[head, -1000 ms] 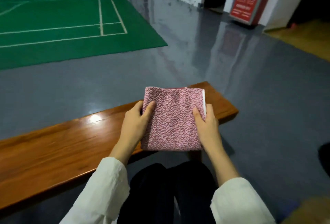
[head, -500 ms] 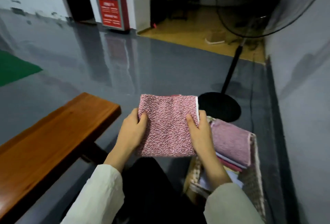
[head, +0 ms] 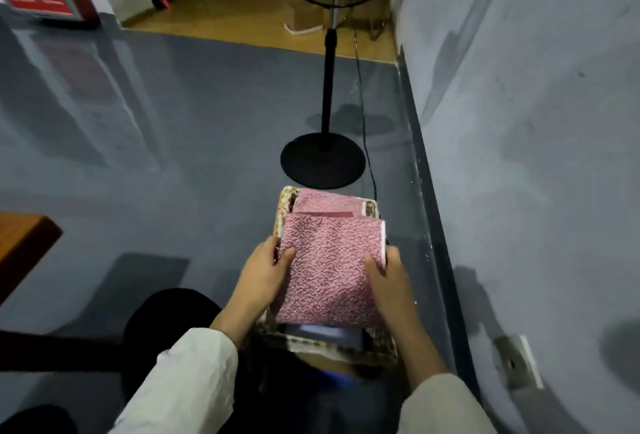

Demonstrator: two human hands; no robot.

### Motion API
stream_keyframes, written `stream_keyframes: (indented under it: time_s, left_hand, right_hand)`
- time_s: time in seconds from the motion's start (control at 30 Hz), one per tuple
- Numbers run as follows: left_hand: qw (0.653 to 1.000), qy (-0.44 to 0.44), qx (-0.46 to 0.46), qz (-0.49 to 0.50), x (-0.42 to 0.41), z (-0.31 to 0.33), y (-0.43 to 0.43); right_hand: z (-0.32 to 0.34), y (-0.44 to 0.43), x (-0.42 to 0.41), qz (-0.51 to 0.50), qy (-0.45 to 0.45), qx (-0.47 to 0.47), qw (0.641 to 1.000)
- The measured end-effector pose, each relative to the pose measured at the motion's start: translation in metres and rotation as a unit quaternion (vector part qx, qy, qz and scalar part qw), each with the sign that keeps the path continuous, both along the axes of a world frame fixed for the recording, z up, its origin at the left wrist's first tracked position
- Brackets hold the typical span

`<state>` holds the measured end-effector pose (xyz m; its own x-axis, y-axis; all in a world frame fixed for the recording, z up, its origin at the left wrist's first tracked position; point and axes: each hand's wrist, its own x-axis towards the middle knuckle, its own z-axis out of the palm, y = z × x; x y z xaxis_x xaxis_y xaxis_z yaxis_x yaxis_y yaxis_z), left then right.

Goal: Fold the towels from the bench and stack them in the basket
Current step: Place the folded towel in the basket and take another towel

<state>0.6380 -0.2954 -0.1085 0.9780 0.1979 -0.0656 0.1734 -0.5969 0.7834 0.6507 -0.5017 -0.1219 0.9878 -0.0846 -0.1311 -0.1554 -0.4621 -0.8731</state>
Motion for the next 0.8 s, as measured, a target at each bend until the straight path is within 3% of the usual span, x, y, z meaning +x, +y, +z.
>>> stream_keyframes:
  time_s: [0.2,0.33,0.67,0.8]
  left_hand:
    - [0.993,0.112,0.001,0.027,0.007,-0.049,-0.008]
    - [0.990,0.135,0.016,0.036,0.008,-0.072,-0.014]
    - [0.993,0.090,0.061,0.049,0.021,-0.091,-0.017]
    - [0.991,0.070,0.104,-0.037,0.012,-0.105,-0.015]
  right_hand:
    - [-0.045,-0.018,-0.002,0.017,0.096,-0.004,0.995]
    - [-0.067,-0.021,-0.002,0.010,0.127,-0.028,0.991]
    - [-0.088,-0.013,0.009,-0.015,0.118,-0.047,0.992]
    - [-0.092,-0.008,0.007,-0.011,0.093,-0.031,0.995]
